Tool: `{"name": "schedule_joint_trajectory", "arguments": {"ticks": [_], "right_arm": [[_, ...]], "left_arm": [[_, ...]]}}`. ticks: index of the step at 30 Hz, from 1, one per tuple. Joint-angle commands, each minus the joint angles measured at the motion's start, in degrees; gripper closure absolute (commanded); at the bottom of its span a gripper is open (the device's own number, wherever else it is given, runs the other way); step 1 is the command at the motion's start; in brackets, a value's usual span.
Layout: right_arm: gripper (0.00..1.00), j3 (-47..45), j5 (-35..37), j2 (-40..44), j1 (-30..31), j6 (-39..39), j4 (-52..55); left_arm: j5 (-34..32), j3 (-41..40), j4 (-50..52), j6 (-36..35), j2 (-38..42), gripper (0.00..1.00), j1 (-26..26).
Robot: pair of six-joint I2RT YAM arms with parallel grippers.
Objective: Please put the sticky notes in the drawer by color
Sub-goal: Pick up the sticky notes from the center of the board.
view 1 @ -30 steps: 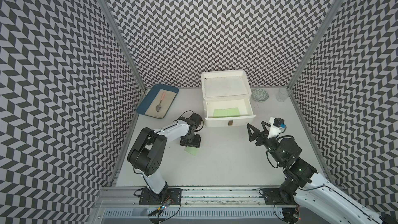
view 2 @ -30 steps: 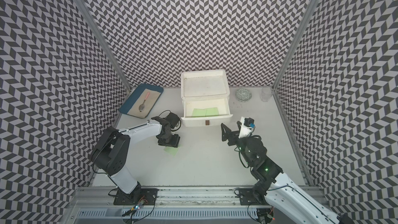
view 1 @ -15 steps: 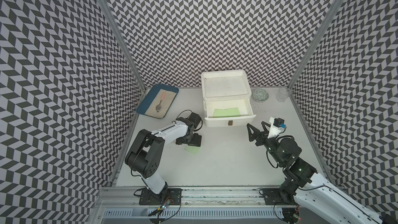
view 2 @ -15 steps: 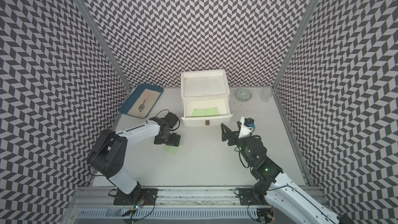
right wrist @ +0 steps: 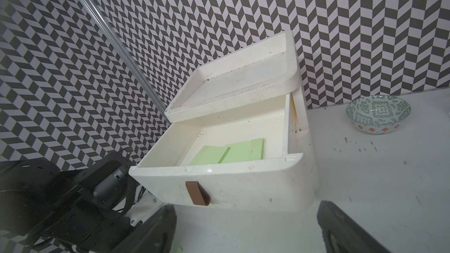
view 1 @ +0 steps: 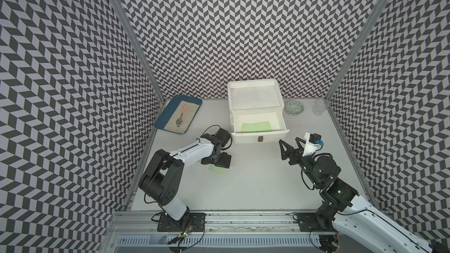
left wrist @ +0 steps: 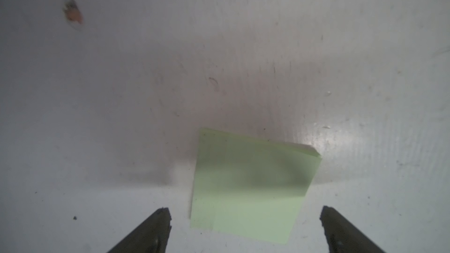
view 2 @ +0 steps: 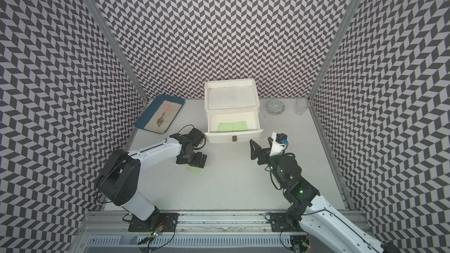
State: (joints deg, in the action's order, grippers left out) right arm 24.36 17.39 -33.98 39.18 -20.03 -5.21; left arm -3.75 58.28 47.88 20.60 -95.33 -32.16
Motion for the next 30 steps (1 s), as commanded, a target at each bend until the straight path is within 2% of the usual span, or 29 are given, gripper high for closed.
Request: {"name": "schedule_joint_trajectory", "arguments": {"ticks": [1, 12, 14, 16, 18, 25, 30], "right_arm": [[0.06, -0.5, 0.7, 0.7, -0.3, -0.4, -2.5], [0.06, -0.5, 1.2, 1.0, -0.3, -0.2, -2.4], [0.06, -0.6, 1.3, 1.2, -0.3, -0.2, -2.5], [0.06, -0.6, 1.4, 1.2, -0.3, -0.3, -2.4], [0.06, -0.7, 1.5, 1.2, -0.3, -0.2, -2.4], [0.06, -0.8, 1.2, 0.7, -0.3, -0.2, -2.9], [0.06, -0.9, 1.2, 0.4, -0.3, -0.3, -3.0]], "left_arm": [[-1.1, 0.6, 1.3, -0.6, -1.9, 0.00, -0.6], [0.0, 0.1, -1.0, -1.8, -5.7, 0.00, 0.6], [0.3, 0.1, -1.1, -1.8, -5.9, 0.05, 0.7], [0.2, 0.1, -1.2, -1.9, -5.5, 0.17, 0.7], [-0.9, 0.0, -1.4, -1.6, -4.2, 0.28, 0.8], [-4.6, 1.1, 0.3, -0.1, 2.9, 0.30, 2.3], [-6.0, 7.2, 3.1, 1.0, 9.7, 0.29, 2.5]]}}
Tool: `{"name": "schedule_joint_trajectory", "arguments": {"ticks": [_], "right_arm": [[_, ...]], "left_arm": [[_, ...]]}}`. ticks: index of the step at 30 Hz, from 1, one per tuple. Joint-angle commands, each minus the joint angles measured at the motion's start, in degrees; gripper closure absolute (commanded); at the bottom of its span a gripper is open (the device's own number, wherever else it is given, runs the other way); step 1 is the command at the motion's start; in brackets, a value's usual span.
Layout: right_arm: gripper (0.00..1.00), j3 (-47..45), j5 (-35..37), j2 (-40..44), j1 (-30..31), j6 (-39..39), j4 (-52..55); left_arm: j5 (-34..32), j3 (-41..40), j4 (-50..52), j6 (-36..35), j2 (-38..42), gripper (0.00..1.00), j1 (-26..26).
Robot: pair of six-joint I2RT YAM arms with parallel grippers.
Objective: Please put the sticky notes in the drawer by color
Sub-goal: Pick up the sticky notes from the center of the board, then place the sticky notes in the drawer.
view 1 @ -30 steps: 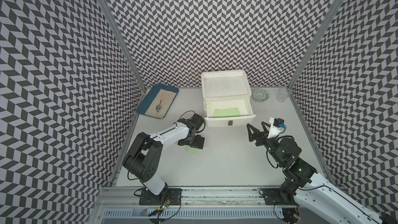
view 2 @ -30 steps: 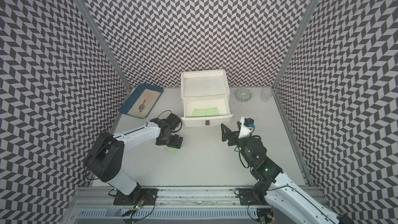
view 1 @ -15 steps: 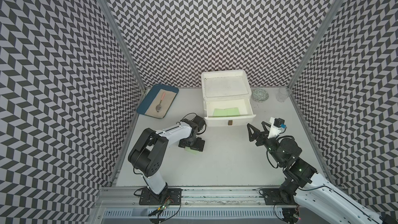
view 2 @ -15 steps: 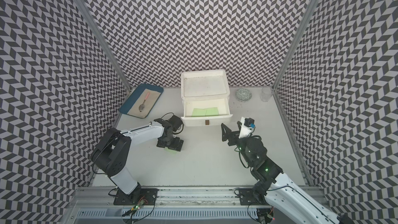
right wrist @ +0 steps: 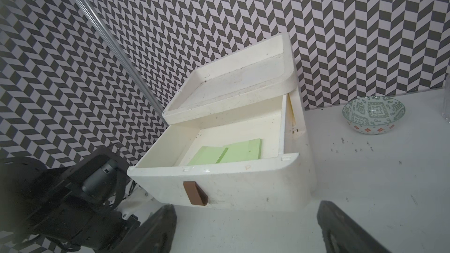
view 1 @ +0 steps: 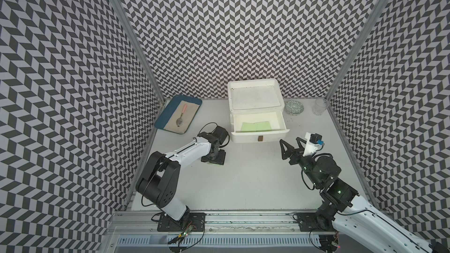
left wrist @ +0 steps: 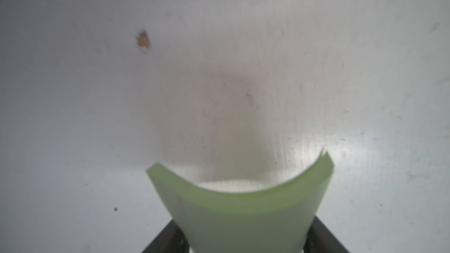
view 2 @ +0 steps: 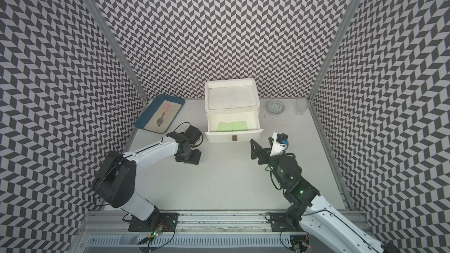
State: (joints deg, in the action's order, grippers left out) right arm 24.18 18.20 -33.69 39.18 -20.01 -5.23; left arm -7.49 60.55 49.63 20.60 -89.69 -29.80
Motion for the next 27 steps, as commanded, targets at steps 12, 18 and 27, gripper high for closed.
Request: {"name": "schedule_joint_trajectory", "arguments": {"ticks": [12, 18, 27], "right_arm": [[0.06, -0.5, -0.1, 0.3, -0.3, -0.4, -2.8], [0.06, -0.5, 0.4, 0.7, -0.3, -0.3, -2.6], [0.06, -0.5, 0.3, 0.8, -0.3, -0.3, -2.4]], "left_arm": [[-5.9, 44.7, 7.1, -0.9, 1.0, 0.26, -4.0], [-5.1, 51.3, 0.8, -1.1, -7.8, 0.26, -12.6], [-4.6, 43.7, -13.1, 1.6, -13.4, 0.23, -17.4]]}}
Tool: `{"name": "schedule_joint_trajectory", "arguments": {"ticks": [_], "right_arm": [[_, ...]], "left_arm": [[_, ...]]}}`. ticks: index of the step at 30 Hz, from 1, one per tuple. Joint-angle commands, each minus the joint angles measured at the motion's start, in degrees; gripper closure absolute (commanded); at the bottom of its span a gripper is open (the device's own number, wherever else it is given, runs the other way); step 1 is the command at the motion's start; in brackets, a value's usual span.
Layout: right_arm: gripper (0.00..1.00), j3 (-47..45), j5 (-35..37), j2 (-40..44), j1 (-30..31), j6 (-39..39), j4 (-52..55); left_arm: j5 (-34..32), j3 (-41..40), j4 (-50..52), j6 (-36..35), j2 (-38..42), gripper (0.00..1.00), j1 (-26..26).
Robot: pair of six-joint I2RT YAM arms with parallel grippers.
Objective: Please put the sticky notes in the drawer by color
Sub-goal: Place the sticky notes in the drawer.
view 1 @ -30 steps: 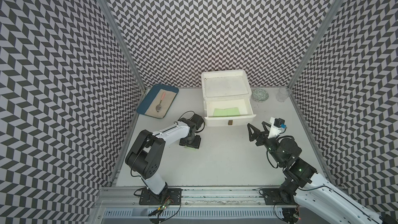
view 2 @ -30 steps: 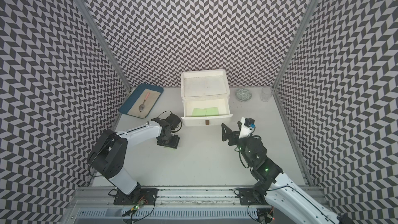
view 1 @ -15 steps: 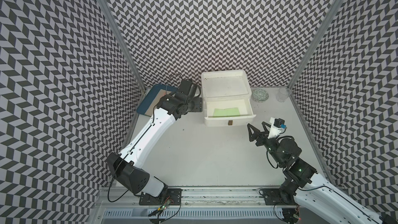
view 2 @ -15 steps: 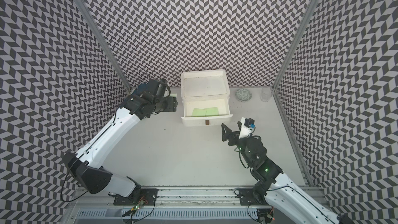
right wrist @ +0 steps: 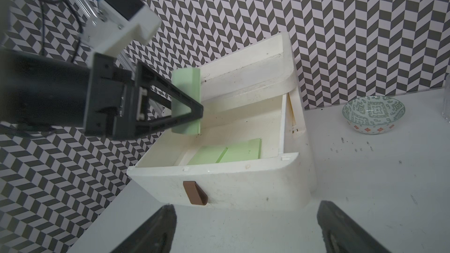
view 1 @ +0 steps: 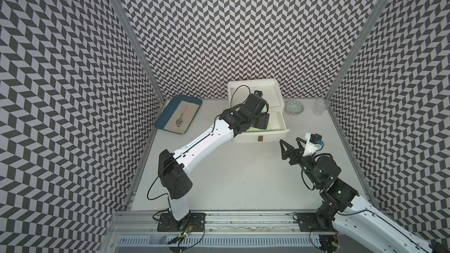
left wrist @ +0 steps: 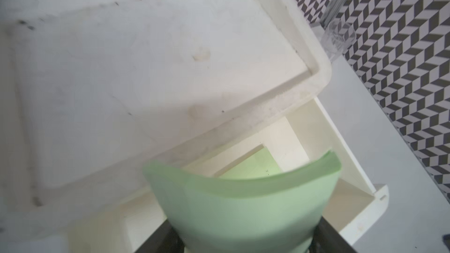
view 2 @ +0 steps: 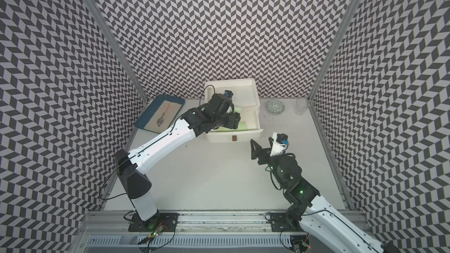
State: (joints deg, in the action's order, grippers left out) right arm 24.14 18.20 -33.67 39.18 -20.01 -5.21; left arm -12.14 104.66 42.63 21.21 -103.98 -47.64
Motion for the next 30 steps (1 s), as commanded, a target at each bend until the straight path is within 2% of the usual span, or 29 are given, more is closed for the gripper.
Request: {"name": "schedule_joint_trajectory", "arguments": {"ticks": [1, 17, 20, 23, 30], "right_arm": [[0.06, -0.5, 0.3, 0.9, -0.3, -0.3, -2.4], [0.06, -0.5, 0.2, 0.5, -0.3, -0.4, -2.6], [0.06, -0.5, 0.2, 0.6, -0.3, -0.4, -2.6], [0.06, -0.5, 0.2, 0.5, -0.3, -0.4, -2.7], [0.06, -0.8, -0.4, -0.4, -0.3, -0.4, -3.2]], "left_arm": [[0.1, -0.6, -6.5, 1.0, 0.6, 0.23, 0.5], [0.7, -2.2, -6.4, 1.8, 0.0, 0.18, 0.5], [0.4, -2.7, -6.3, 2.7, 0.6, 0.14, 0.5], [0.2, -3.1, -6.1, 3.0, 1.2, 0.01, 0.4], [-6.5, -3.1, -6.0, 0.3, 6.0, 0.01, 1.3]]}}
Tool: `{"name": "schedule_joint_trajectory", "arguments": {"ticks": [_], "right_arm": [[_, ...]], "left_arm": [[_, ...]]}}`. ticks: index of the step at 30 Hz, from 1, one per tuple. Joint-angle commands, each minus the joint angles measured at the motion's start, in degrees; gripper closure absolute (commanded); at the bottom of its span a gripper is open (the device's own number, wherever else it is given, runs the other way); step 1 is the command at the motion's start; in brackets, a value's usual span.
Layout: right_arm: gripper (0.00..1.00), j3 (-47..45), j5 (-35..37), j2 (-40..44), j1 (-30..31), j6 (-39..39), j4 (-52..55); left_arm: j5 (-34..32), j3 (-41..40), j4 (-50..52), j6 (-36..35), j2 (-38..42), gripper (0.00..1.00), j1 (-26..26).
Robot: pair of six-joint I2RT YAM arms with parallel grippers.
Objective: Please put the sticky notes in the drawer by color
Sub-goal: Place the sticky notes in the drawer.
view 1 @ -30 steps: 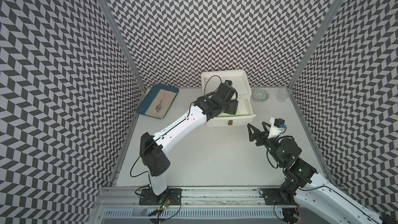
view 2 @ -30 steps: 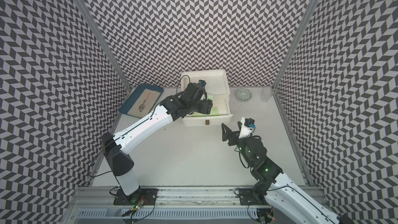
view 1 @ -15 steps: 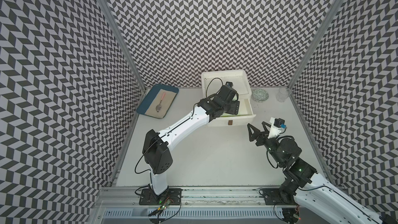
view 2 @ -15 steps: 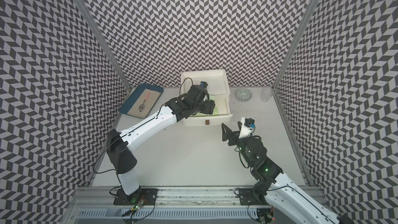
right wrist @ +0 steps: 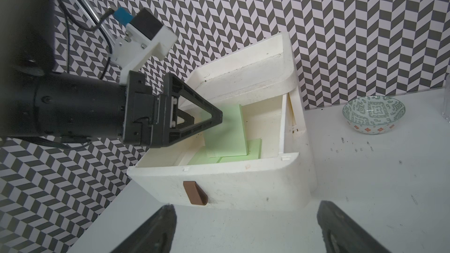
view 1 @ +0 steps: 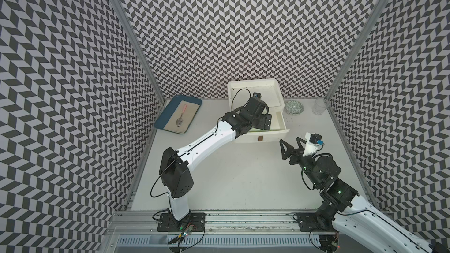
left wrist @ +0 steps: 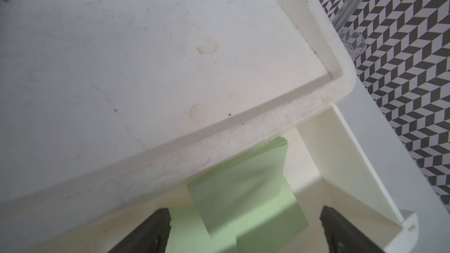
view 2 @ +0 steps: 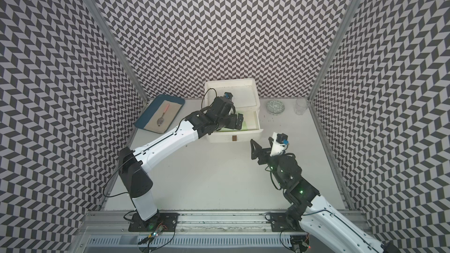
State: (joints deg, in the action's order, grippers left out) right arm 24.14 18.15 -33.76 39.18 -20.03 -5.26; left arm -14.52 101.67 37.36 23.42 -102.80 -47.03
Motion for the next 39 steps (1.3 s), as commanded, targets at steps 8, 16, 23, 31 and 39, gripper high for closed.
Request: {"name": "schedule_joint_trajectory", "arguments": {"ticks": [8, 16, 23, 31, 39], "right_arm": [[0.06, -1.0, -2.3, -4.2, -0.3, -0.6, -5.4], [0.06, -1.4, -2.8, -8.5, -0.3, -0.3, -8.8], [0.07, 9.8, -5.8, -17.4, -0.3, -0.1, -3.9], [0.11, 16.2, -6.4, -26.9, -0.3, -0.3, -1.0], [0.11, 15.2, -3.0, -30.7, -0.5, -0.3, -3.9]], "left_arm": [[-0.4, -2.1, -4.0, -4.3, 10.2, 0.01, 8.7], [6.4, 3.3, -5.2, -7.9, 1.6, 0.07, 9.6], [9.2, 15.8, -0.7, -8.2, -9.7, 0.06, 15.4], [14.5, 16.2, -1.3, -7.6, -13.6, 0.06, 15.4], [15.1, 13.8, -2.1, -7.8, -12.8, 0.05, 15.4]]}}
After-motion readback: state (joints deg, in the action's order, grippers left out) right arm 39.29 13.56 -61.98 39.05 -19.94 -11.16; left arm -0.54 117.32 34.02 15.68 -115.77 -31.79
